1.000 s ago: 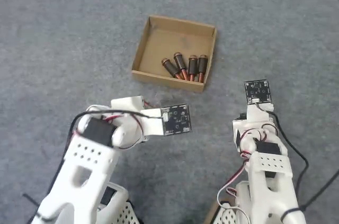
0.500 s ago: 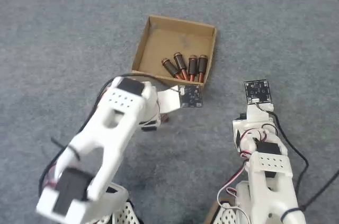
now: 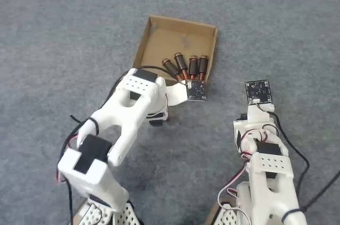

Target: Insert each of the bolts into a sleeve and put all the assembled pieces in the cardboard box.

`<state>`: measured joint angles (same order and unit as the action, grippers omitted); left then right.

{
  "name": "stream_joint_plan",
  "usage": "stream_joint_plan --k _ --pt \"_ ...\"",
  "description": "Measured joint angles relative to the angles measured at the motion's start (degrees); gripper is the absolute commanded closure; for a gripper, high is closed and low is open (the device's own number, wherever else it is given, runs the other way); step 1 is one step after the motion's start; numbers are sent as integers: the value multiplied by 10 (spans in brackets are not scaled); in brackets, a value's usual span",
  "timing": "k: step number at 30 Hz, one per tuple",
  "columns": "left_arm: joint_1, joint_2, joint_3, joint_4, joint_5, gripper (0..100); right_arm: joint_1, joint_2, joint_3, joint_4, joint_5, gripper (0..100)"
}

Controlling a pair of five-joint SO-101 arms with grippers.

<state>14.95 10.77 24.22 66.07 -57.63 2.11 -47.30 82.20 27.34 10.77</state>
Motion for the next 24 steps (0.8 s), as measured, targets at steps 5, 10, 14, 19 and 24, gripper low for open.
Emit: stream_joint_plan --k 5,10,14,19,24 --pt "-6 48 -21 -22 -3 893 0 0 0 0 0 990" --pt "-10 67 -44 -18 1 925 0 0 0 0 0 990" --pt "-10 74 -47 -16 0 953 0 0 0 0 0 990" --pt "-10 75 -47 -16 -3 989 0 0 0 0 0 990" --pt "-8 76 -47 -16 1 989 0 0 0 0 0 990"
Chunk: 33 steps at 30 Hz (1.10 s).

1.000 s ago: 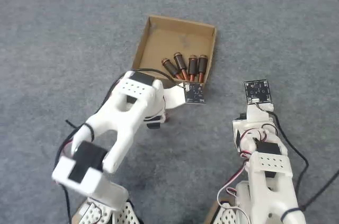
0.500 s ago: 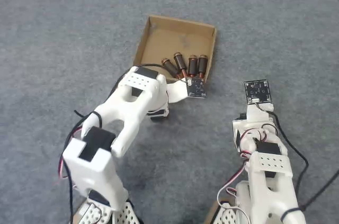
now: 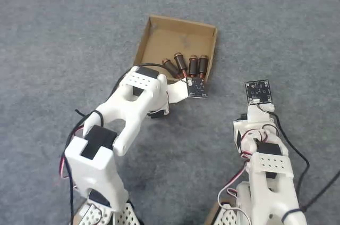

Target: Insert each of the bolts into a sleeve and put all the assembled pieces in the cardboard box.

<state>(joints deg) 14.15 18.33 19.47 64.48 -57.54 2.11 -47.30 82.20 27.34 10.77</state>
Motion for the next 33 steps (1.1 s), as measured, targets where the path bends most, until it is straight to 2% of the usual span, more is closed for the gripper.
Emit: stream_joint_plan --k 4,11,15,20,24,28,33 --pt "12 -1 0 0 82 989 0 0 0 0 0 990" --pt "48 -57 1 -2 323 989 0 0 0 0 0 990" --pt "48 -92 3 -2 426 990 0 0 0 0 0 990" --pt "48 -180 69 -14 457 990 0 0 0 0 0 990" --pt "30 -288 166 -84 466 989 0 0 0 0 0 990" --pt "-21 -399 274 -160 505 989 0 0 0 -1 0 990" --pt "-101 -517 382 -209 552 989 -12 0 0 -1 0 990"
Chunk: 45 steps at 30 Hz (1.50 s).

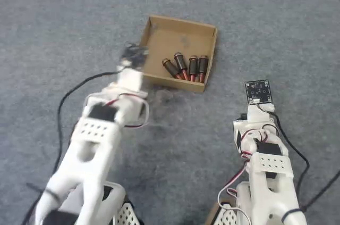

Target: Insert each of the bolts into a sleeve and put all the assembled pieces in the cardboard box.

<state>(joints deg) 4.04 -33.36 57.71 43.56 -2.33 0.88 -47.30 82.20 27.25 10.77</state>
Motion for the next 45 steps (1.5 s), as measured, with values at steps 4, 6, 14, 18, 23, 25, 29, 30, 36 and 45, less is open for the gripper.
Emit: stream_joint_plan --k 4,6,14,18,23,25,29,30,36,45 --pt "-65 -79 75 -18 23 988 -33 0 0 0 0 990" --pt "-92 -114 110 -27 31 988 -53 0 0 0 0 990" --pt "-244 -227 220 -35 65 988 -161 0 0 -49 0 989" --pt "-319 -268 264 -35 65 988 -207 0 0 -130 0 989" --pt "-358 -328 296 -35 65 988 -269 0 0 -276 0 989" --pt "-360 -353 308 -35 64 988 -294 0 10 -334 0 989" --pt "-363 -400 330 -35 67 988 -331 1 21 -402 0 989" --pt "-363 -411 334 -35 67 988 -336 1 22 -410 0 989" --pt "-361 -465 345 -18 67 988 -336 12 21 -422 0 990" --pt "-353 -523 359 19 68 988 -336 274 -66 -578 0 991"
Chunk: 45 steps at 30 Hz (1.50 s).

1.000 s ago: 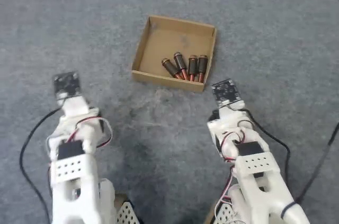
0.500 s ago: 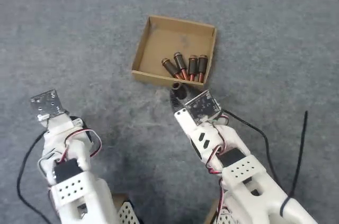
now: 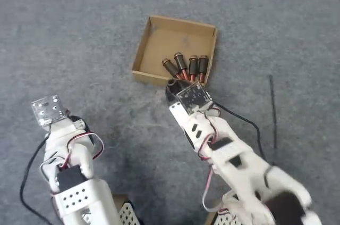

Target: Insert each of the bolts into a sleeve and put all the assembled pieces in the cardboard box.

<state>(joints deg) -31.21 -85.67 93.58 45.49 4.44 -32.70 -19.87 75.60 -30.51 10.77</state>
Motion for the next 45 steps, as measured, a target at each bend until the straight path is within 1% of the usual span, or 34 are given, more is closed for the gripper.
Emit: stream_joint_plan --k 6,8,14,19,26,31,41,45 --pt "1 -26 11 0 1 988 0 217 -76 -250 0 991" --pt "1 -32 12 0 1 988 0 283 -113 -309 0 991" --pt "1 -45 12 0 1 988 0 443 -201 -425 -3 991" --pt "0 -47 22 0 1 988 -20 475 -203 -506 -28 991" --pt "3 -49 23 0 1 988 -91 474 -108 -571 -30 992" --pt "3 -49 23 0 1 988 -135 412 -26 -579 -55 992" --pt "3 -49 23 -1 1 988 -182 324 94 -579 -69 992" --pt "3 -49 43 -35 1 988 -185 308 120 -580 -69 992"
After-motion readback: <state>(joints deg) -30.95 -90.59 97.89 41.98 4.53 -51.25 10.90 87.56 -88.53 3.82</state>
